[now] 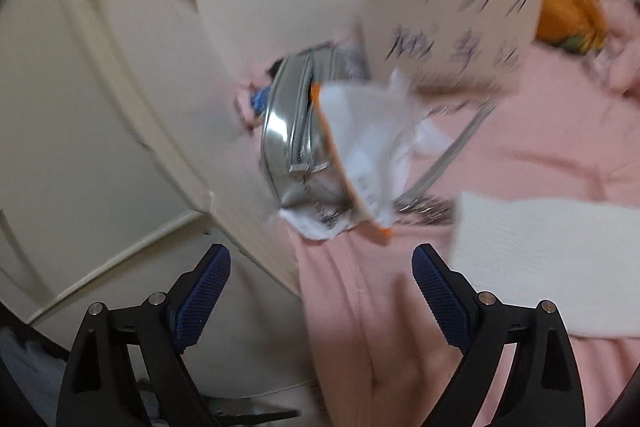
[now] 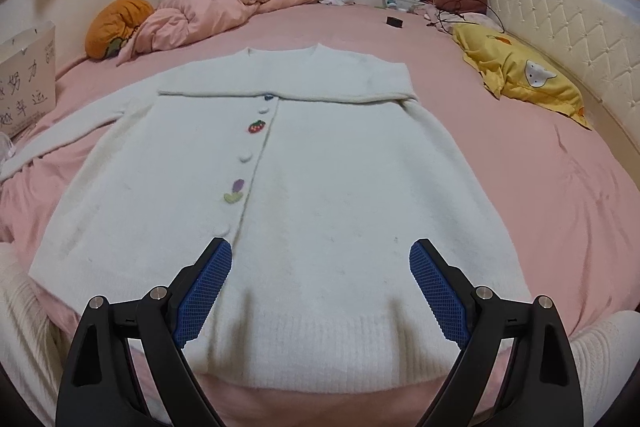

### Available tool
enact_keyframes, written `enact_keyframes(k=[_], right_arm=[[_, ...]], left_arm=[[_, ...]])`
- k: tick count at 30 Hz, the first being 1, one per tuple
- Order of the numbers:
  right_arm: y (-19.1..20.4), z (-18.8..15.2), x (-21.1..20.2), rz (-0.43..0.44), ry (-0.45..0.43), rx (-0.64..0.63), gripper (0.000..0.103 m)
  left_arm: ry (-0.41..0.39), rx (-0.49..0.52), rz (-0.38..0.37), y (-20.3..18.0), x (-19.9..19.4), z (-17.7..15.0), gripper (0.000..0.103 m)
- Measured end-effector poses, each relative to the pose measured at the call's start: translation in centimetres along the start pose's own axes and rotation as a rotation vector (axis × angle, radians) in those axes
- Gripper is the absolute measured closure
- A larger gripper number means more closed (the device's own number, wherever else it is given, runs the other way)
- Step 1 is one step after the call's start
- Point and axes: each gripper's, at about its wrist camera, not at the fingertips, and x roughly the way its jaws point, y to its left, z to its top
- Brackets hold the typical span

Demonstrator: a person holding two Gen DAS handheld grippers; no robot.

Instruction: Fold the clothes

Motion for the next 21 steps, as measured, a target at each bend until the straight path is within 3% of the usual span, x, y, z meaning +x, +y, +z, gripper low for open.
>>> enact_keyframes(k=[3,5,8,10,13,16,21], right_arm=[[0.0,0.0,-0.2,0.014,-0.006,0.007,0.012],[-0.1,0.0,-0.3,0.019,-0.010,0.013,0.012],[-0.5,0.0,-0.8,0.029,-0.025,0.032,0.012],[-0.7,0.1,-1.1,0.034,-0.035,0.046,0.012],[-1.1,0.1,-1.6,0.042,-0.050,0.060,0.012],[-1.3,0.0,-2.2,0.053,-0.064,0.066,0.012],[-1.4,-0.2,-2.7,0.075,-0.075,0.060,0.012]], left_arm=[[-0.049,-0.013,-0.284,-0.6,-5.1,-0.2,0.010],[-0.058,-0.007,-0.435,-1.9,-7.9,-0.5,0.010],[-0.030,0.014,-0.696,-4.8,-12.9,-2.1,0.010],[-0.001,0.064,-0.814,-7.2,-16.0,-3.7,0.010],[0.038,0.179,-0.867,-10.8,-19.9,-6.9,0.010],[0.025,0.287,-0.803,-12.9,-23.1,-10.1,0.010],[-0.005,0.273,-0.750,-12.1,-24.4,-14.2,0.010]])
